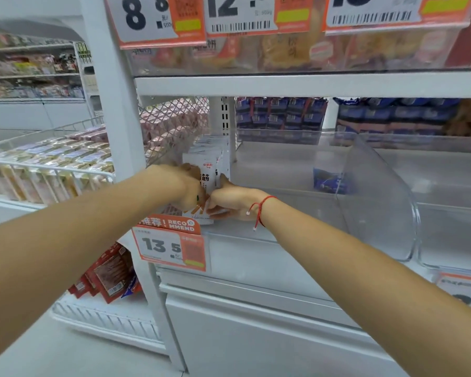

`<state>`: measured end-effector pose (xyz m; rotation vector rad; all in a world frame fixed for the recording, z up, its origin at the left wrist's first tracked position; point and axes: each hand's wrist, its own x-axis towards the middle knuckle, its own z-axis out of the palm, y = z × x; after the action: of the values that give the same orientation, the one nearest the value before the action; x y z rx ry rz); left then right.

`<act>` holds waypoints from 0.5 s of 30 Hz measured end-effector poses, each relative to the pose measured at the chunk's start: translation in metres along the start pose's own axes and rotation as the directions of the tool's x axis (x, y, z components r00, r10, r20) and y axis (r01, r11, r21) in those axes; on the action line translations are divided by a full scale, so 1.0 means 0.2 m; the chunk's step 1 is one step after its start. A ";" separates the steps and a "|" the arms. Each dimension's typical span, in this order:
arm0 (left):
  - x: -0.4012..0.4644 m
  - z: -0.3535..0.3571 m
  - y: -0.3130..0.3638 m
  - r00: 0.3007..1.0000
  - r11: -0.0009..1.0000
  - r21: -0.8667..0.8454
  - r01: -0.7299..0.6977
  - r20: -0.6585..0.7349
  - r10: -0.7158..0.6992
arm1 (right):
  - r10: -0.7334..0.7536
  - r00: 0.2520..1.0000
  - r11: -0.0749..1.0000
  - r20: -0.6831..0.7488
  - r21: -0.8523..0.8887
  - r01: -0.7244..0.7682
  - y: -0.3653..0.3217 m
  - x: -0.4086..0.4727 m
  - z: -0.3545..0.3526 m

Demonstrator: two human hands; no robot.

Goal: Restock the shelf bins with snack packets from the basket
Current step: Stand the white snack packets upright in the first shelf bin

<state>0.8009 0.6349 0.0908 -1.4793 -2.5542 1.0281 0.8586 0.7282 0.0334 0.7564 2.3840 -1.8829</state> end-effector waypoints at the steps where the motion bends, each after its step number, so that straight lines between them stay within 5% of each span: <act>1: 0.01 0.00 0.01 0.998 1.000 0.009 0.000 0.058 0.000 | -0.002 1.000 1.000 0.005 -0.025 0.002 0.00 -0.02 -0.01; 4: 0.05 -0.01 0.04 0.968 1.000 0.007 0.019 0.249 -0.020 | 0.046 0.999 0.980 -0.003 -0.196 -0.046 -0.02 -0.08 -0.03; 7: 0.04 -0.01 0.03 0.961 0.999 -0.039 0.035 0.275 -0.023 | 0.125 0.992 0.916 0.030 -0.389 -0.104 -0.05 -0.15 -0.02; 11: -0.13 -0.07 0.05 0.990 0.979 -0.188 0.085 0.126 -0.062 | -0.039 0.980 0.941 -0.197 -0.336 -0.030 -0.06 -0.30 -0.03; 15: -0.39 -0.13 0.13 0.965 0.917 -0.377 0.133 -0.160 -0.206 | -0.331 0.838 0.867 -0.434 -0.491 0.088 -0.03 -0.53 -0.04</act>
<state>0.8722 0.5967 0.1198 -1.3069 -2.7662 0.3761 0.9535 0.6969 0.0727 1.0707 3.1851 -1.1623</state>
